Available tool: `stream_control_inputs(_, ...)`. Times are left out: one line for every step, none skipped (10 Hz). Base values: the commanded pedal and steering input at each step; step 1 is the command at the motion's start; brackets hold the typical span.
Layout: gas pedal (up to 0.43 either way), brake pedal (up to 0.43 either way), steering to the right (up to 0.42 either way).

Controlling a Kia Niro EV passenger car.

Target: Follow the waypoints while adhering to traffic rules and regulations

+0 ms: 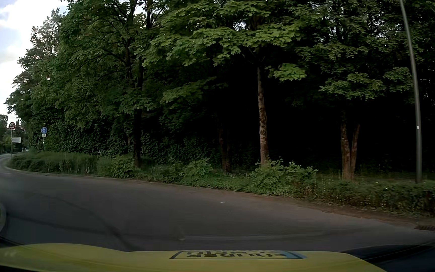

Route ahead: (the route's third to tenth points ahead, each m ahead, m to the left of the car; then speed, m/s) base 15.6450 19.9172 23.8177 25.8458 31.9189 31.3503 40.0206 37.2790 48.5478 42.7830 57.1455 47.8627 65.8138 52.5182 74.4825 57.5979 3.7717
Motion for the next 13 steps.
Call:
stream_control_inputs(0.0, 0.0, -0.273)
stream_control_inputs(0.0, 0.0, -0.277)
stream_control_inputs(0.0, 0.0, -0.288)
stream_control_inputs(0.0, 0.0, -0.31)
stream_control_inputs(0.0, 0.0, -0.326)
stream_control_inputs(0.0, 0.0, -0.347)
stream_control_inputs(0.0, 0.0, -0.364)
stream_control_inputs(0.0, 0.0, -0.386)
stream_control_inputs(0.0, 0.0, -0.4)
stream_control_inputs(0.0, 0.0, -0.413)
stream_control_inputs(0.0, 0.0, -0.447)
stream_control_inputs(0.0, 0.0, -0.479)
stream_control_inputs(0.0, 0.0, -0.493)
